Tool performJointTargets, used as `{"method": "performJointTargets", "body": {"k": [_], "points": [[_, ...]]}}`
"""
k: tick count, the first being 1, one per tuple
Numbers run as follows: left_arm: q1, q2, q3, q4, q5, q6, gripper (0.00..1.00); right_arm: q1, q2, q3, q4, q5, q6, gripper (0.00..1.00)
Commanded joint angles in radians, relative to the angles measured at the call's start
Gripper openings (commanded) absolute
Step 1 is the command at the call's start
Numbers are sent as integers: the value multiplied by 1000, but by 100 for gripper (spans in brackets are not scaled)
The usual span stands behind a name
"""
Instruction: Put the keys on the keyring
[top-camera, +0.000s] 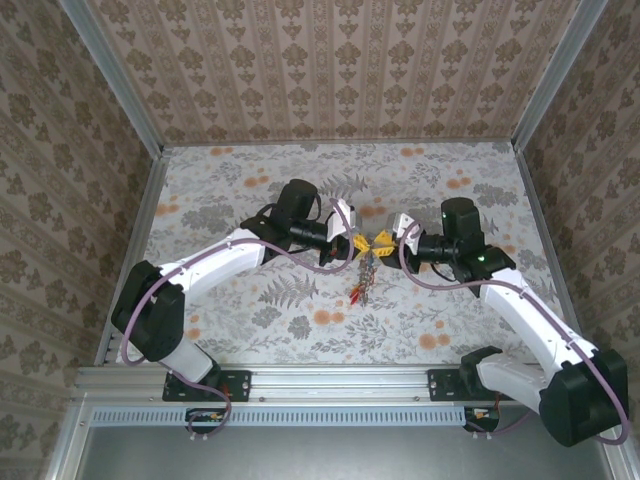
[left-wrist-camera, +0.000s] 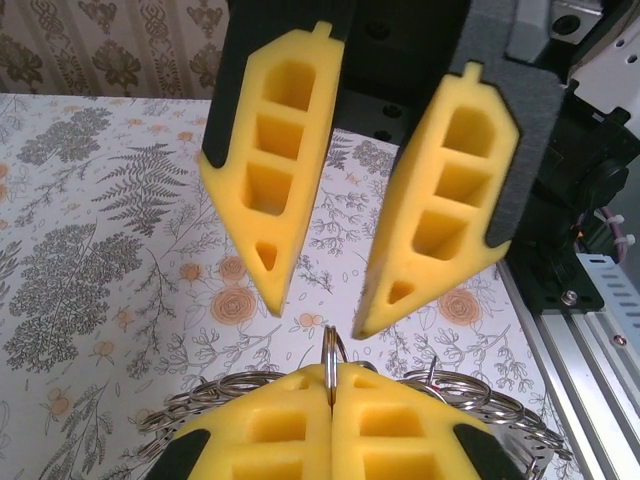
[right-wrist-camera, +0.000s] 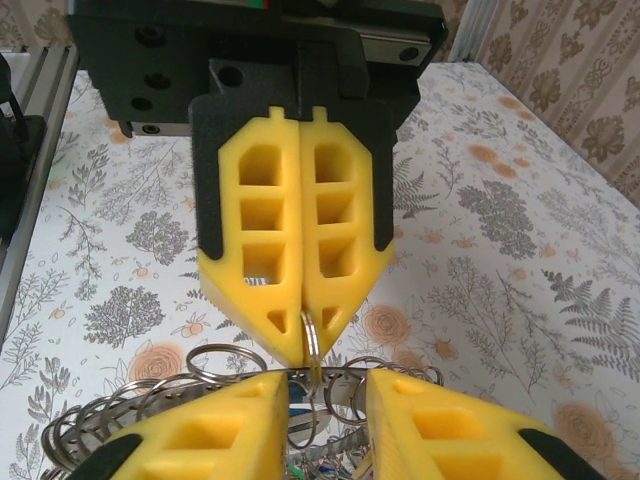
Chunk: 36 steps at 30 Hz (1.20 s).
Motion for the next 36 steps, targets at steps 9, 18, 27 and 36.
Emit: {"method": "performJointTargets", "body": {"k": [9,18,27,36], "points": [[-3,-16,48,16,35,17,0,-1,54,30,44,-65,8,21],[-3,-10,56,23,38,12,0,2,65,41,42,-88,14,16],[-8,-8,90,-113,-46,84,16,14,32,95,-80,-20,-39,0],[-28,19,134,-218,-125,134,21,27,3,126,-142,-1,-68,0]]}}
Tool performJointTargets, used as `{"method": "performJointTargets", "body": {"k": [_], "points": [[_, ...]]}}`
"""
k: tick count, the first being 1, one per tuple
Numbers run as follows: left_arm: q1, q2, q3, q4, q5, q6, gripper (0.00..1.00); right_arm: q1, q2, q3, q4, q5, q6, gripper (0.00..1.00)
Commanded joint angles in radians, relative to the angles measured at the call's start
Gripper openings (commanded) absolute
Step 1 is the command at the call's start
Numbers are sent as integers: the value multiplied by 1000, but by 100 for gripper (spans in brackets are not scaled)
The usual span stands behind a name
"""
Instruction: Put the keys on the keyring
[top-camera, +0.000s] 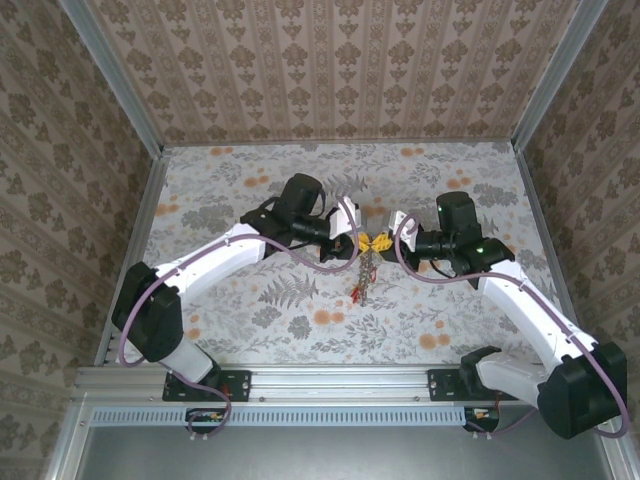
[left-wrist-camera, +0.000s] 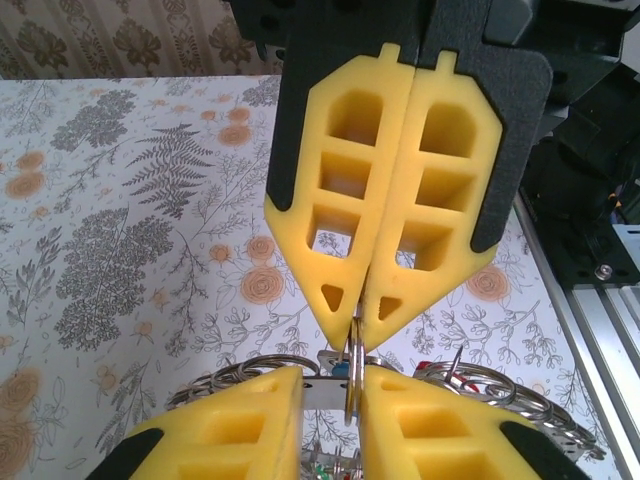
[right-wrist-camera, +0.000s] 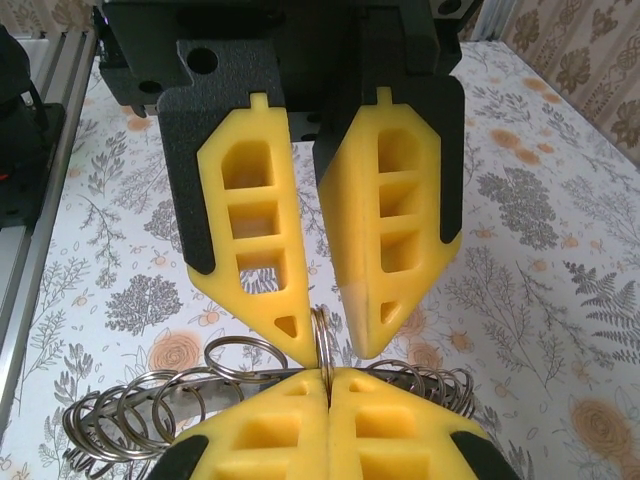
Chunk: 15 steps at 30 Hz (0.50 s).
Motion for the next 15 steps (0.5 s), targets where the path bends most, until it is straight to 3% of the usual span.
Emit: {"method": "performJointTargets", "body": {"k": [1,15], "points": [[-10,19,36,-53,-21,38,21,10,-31,44,-17,-6,-26,0],[-20,19,41,-53,-5,31,23,17,-38,34,4,-15,-21,0]]}}
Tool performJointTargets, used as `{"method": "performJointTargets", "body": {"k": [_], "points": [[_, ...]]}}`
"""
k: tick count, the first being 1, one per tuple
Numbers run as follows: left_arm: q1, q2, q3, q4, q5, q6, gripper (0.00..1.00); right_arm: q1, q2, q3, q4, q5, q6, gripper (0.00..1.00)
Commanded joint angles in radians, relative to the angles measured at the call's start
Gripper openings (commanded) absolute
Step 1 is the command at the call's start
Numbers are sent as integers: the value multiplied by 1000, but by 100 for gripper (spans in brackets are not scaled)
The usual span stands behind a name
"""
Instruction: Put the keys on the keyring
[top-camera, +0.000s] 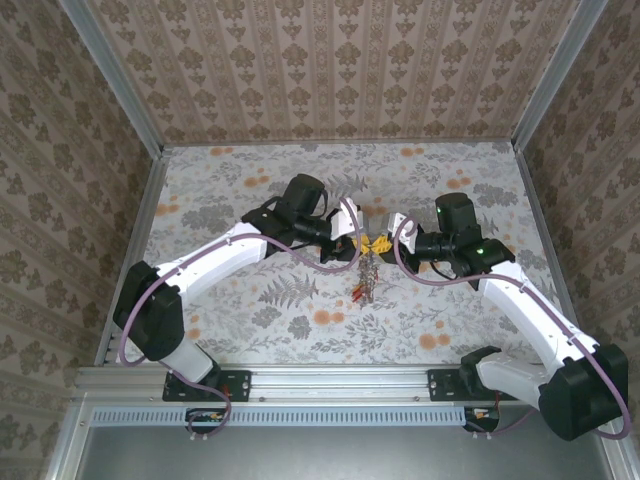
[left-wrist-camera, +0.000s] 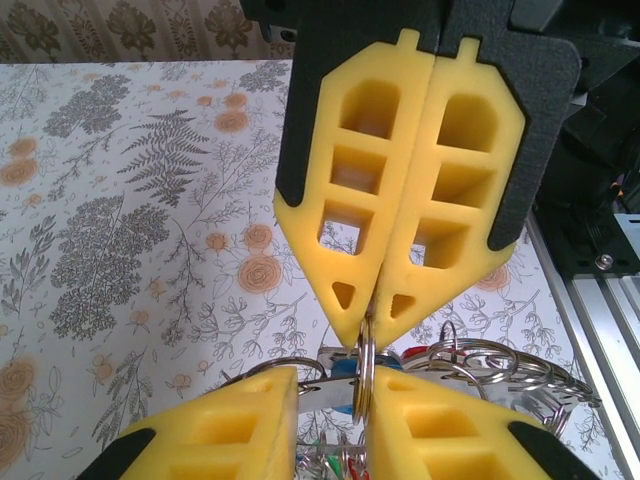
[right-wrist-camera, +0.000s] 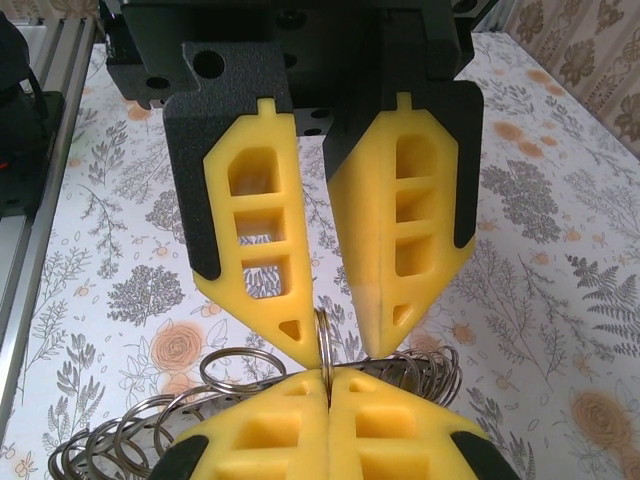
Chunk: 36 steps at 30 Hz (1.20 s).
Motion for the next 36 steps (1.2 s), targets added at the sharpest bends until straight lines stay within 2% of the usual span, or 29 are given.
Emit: {"method": "performJointTargets", "body": {"k": [1,5,9,14,20,26,36], "points": [[-9,11,27,-20,12,19,23,7,-31,35,30,-35,-8,0],[-9,18,34,-32,11,27,17,7,-40,35,41,-46,2,0],[-9,24,43,-37,23,31,0,7,-48,25,50,-43,6,2],[-3,11,22,21,51,-1,0,5,-61,-17,89,6,10,9],[12,-12,-20,115,118,-49,0,-31,-42,-77,206,-62,101,21],[23,-24,-50,195,165,-90,0,-36,1,-90,240,-96,118,21],[34,-44,-71,222,158,-102,0,-48,19,-109,241,-76,118,17]]}}
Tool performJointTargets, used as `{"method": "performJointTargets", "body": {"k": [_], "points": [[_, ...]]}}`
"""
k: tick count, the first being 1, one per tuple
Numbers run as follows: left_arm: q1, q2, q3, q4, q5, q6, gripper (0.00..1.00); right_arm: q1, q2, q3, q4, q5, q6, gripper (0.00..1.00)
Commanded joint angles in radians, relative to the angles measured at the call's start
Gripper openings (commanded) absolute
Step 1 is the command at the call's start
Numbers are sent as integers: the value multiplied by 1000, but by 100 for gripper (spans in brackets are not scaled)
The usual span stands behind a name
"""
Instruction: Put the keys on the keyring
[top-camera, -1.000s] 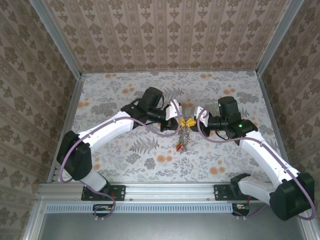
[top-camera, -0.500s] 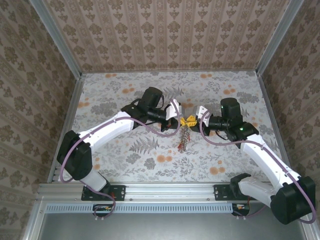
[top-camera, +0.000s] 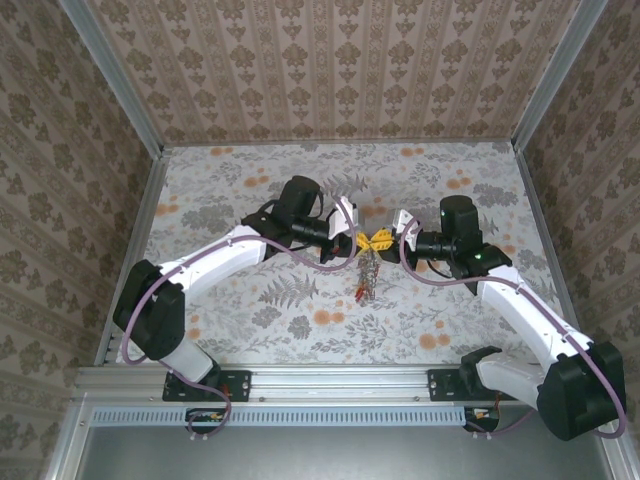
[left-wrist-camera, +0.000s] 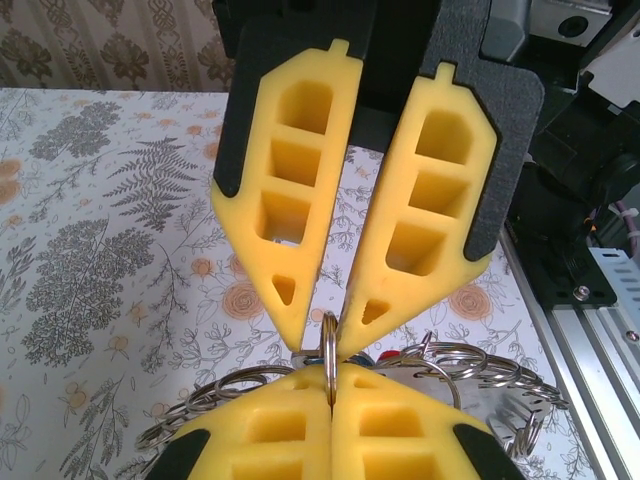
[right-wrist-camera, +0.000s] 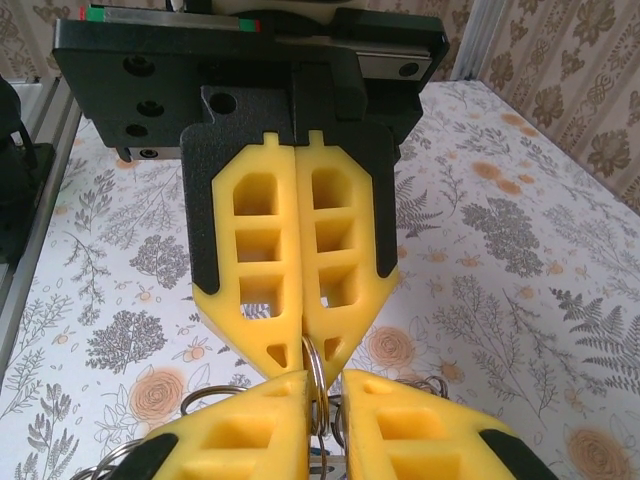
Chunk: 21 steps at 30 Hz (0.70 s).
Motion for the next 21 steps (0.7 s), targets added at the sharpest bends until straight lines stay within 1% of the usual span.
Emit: {"method": "performJointTargets", "body": {"k": [1,6,9,15,16,18,21], "points": [[10,-46,-5,85,67,-25,0,-11,17,-18,7,-14,5,19],[16,-44,0,109,93,-39,0,-11,22,-17,17,-30,15,19],[16,-40,-5,117,99,-44,0,-11,24,-15,45,-51,38,15],[16,-33,0,97,77,-41,0,-11,24,5,45,-64,47,2],[16,-30,5,81,73,-33,4,-11,24,13,28,-63,38,2],[15,-28,12,53,58,-15,6,-10,23,33,-10,-60,14,1],[8,-17,35,-26,8,30,13,-1,18,67,-85,-33,-36,0]]}}
